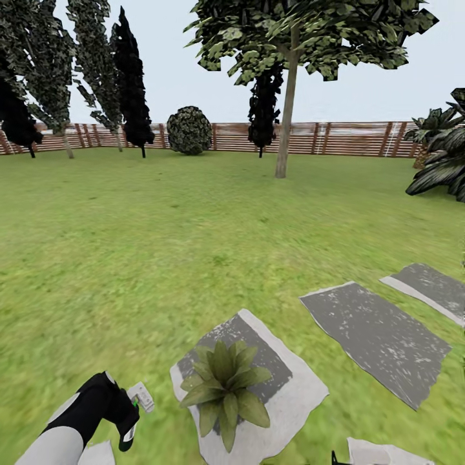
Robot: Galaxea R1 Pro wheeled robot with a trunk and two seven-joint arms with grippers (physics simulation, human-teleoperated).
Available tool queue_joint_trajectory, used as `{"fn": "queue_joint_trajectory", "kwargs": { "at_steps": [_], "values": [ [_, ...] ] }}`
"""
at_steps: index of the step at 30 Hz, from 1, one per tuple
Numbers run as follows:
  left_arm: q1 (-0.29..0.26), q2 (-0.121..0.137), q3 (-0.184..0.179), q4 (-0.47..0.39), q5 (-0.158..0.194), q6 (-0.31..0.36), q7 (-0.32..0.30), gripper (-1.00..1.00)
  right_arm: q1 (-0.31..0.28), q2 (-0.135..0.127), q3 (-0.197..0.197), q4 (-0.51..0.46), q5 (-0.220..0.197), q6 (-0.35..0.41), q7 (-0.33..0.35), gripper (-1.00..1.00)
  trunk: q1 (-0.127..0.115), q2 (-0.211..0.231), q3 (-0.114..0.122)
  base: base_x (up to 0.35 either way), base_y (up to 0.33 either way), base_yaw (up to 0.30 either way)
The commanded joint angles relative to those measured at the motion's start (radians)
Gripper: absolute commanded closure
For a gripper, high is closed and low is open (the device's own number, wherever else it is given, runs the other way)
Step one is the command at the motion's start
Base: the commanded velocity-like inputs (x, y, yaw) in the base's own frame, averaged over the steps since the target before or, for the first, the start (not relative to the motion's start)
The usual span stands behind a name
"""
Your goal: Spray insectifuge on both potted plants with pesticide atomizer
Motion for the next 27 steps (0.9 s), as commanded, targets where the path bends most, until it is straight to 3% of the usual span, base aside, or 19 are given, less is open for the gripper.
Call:
{"fn": "queue_joint_trajectory", "kwargs": {
  "at_steps": [1, 5, 7, 9, 11, 12, 15, 17, 24, 27],
  "values": [
    [-0.015, -0.002, 0.003, -0.036, -0.003, 0.006, -0.01, 1.0, -0.001, 0.0, -0.006, 0.001, 0.01, -0.004, -0.004, -1.0, 0.0, 0.0, -0.001, -0.002, 0.029, -0.033],
    [-0.057, -0.032, 0.001, -0.054, -0.012, 0.006, -0.012, 1.0, -0.001, 0.0, -0.005, 0.001, 0.012, -0.004, -0.003, -1.0, 0.0, 0.0, -0.001, -0.001, 0.009, -0.011],
    [-0.067, -0.05, -0.007, -0.056, -0.034, 0.019, -0.013, 1.0, -0.001, 0.0, -0.005, 0.001, 0.012, -0.004, -0.003, -1.0, 0.0, 0.0, -0.001, 0.0, 0.001, -0.002],
    [-0.07, -0.062, -0.052, -0.053, -0.07, 0.055, -0.014, 1.0, -0.001, -0.001, -0.005, 0.001, 0.012, -0.004, -0.002, -1.0, 0.0, 0.0, -0.001, 0.0, 0.0, 0.0],
    [-0.071, -0.064, -0.098, -0.05, -0.078, 0.074, -0.015, 1.0, -0.001, -0.001, -0.005, 0.001, 0.012, -0.004, -0.001, -1.0, 0.0, 0.0, -0.001, 0.0, 0.0, 0.0],
    [-0.07, -0.061, -0.115, -0.046, -0.084, 0.079, -0.058, 1.0, -0.001, -0.001, -0.004, 0.001, 0.012, -0.004, -0.001, -1.0, 0.0, 0.0, -0.001, 0.0, 0.0, 0.0],
    [-0.068, -0.05, -0.119, -0.044, -0.089, 0.073, -0.135, 1.0, -0.001, -0.001, -0.004, 0.001, 0.012, -0.004, -0.001, -1.0, 0.0, 0.0, -0.001, 0.0, 0.0, 0.0],
    [-0.067, -0.041, -0.115, -0.044, -0.088, 0.068, -0.154, 1.0, -0.001, -0.001, -0.004, 0.001, 0.012, -0.004, -0.001, -1.0, 0.0, 0.0, -0.001, 0.0, 0.0, 0.0],
    [-0.057, -0.01, -0.104, -0.048, -0.068, 0.061, -0.159, 1.0, -0.001, -0.001, -0.006, 0.001, 0.012, -0.004, -0.003, -1.0, 0.0, 0.0, -0.001, 0.0, 0.0, 0.0],
    [-0.057, -0.009, -0.073, -0.054, -0.038, 0.059, -0.159, 1.0, -0.001, 0.0, -0.006, 0.001, 0.012, -0.004, -0.004, -1.0, 0.0, 0.0, -0.001, 0.0, 0.0, 0.0]
  ]
}}
